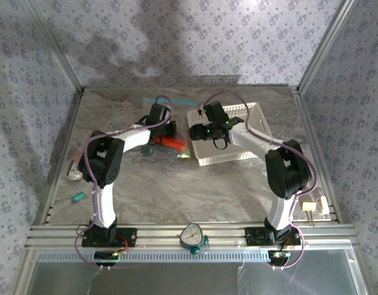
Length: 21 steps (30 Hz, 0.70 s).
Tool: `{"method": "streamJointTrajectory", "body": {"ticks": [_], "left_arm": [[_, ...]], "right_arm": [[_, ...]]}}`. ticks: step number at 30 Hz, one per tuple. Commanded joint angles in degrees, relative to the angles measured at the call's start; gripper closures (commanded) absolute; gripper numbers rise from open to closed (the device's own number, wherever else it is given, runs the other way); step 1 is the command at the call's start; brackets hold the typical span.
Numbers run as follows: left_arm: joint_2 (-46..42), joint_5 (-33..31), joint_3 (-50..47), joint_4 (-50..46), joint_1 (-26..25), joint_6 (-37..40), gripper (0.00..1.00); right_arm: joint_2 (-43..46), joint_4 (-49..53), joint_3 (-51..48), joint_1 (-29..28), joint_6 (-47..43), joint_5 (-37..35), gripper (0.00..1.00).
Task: Place the food in the zip-top bag and seal the zipper
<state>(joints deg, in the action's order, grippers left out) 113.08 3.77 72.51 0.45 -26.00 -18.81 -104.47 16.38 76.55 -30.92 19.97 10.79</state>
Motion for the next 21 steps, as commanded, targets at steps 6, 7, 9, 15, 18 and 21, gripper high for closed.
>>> {"method": "streamJointTrajectory", "body": {"ticks": [6,7,9,15,18,21], "left_arm": [[-7.96,-0.32,-0.44,-2.50,0.78,0.86,0.85],[-9.06,-0.29,-0.52,-2.59,0.93,1.13,0.84],[-11.35,-0.33,-0.78,-2.56,1.16,1.52,0.82],[-18.55,-0.61,-2.81,-2.38,2.30,1.92,0.80],[-22.06,-0.62,-4.64,-2.95,3.37,2.19,0.79],[-25.65,-0.77,-6.75,-3.85,4.14,3.56,0.78]], "right_arm": [[-4.02,-4.89,2.73,-0.81,6.84,7.53,0.41],[-4.45,-4.63,3.09,-0.92,6.89,7.26,0.41],[-5.23,-5.33,3.55,-1.08,7.56,7.77,0.41],[-7.71,-9.31,5.57,-1.59,11.29,12.10,0.41],[-8.77,-9.74,7.29,-2.04,12.34,12.60,0.41],[-9.38,-8.70,8.89,-2.48,11.83,11.90,0.41]]}}
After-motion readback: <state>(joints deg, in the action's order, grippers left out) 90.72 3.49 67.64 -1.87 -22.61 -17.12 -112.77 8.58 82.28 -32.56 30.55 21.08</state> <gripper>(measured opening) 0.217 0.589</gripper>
